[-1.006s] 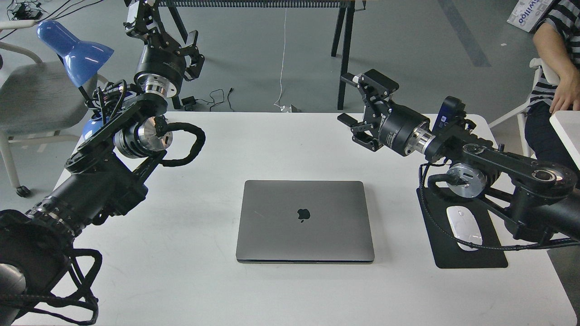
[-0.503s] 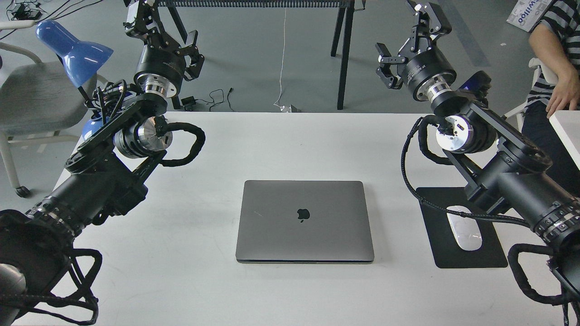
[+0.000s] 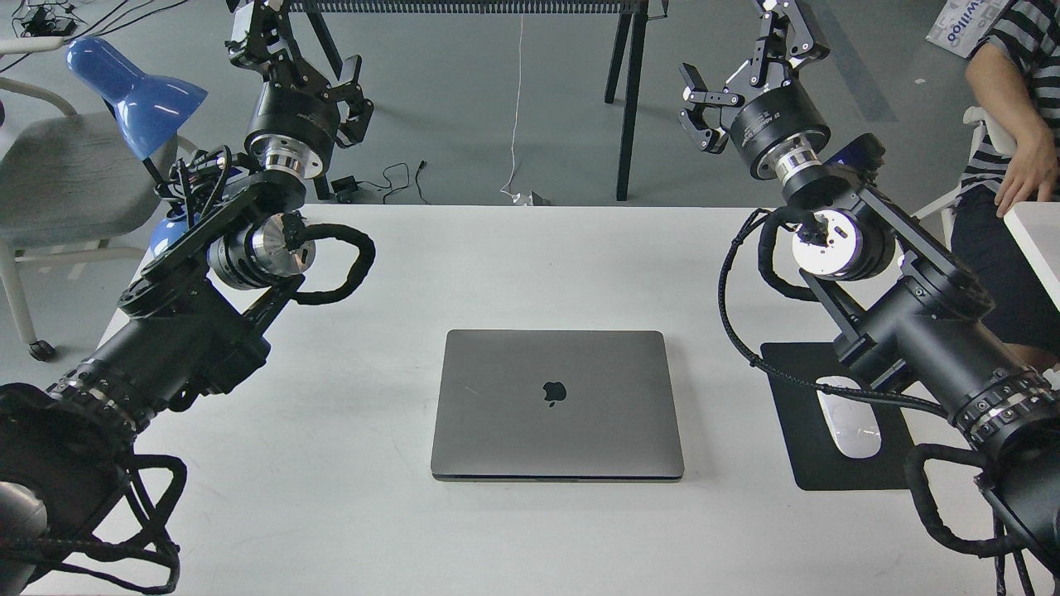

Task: Close notebook with right arm

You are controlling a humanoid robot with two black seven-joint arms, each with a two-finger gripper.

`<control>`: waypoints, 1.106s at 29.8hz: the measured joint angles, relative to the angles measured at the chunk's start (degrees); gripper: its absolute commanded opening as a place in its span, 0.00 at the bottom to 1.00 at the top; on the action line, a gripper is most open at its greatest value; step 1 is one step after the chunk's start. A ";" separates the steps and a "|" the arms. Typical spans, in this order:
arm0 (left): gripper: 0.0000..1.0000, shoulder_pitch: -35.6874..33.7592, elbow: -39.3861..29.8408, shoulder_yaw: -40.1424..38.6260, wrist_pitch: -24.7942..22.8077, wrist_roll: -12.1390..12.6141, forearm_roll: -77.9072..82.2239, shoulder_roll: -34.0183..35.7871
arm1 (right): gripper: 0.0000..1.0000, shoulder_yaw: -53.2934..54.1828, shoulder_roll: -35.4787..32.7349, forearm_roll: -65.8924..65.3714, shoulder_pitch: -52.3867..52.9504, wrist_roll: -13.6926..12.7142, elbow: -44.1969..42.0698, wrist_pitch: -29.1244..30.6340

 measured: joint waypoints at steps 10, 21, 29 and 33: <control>1.00 0.03 0.00 0.08 0.00 0.00 0.00 0.00 | 1.00 1.23 0.12 -0.02 -0.79 3.17 0.11 0.15; 1.00 0.08 0.00 0.08 0.00 0.00 0.00 0.00 | 1.00 2.07 0.27 -0.02 -1.11 3.18 0.08 -0.21; 1.00 0.02 0.00 0.06 0.00 0.00 0.00 0.00 | 1.00 2.09 0.19 -0.02 -1.11 3.18 0.58 0.24; 1.00 0.01 0.00 0.03 0.00 0.00 0.00 0.00 | 1.00 2.10 0.10 -0.02 -1.18 3.18 1.50 0.65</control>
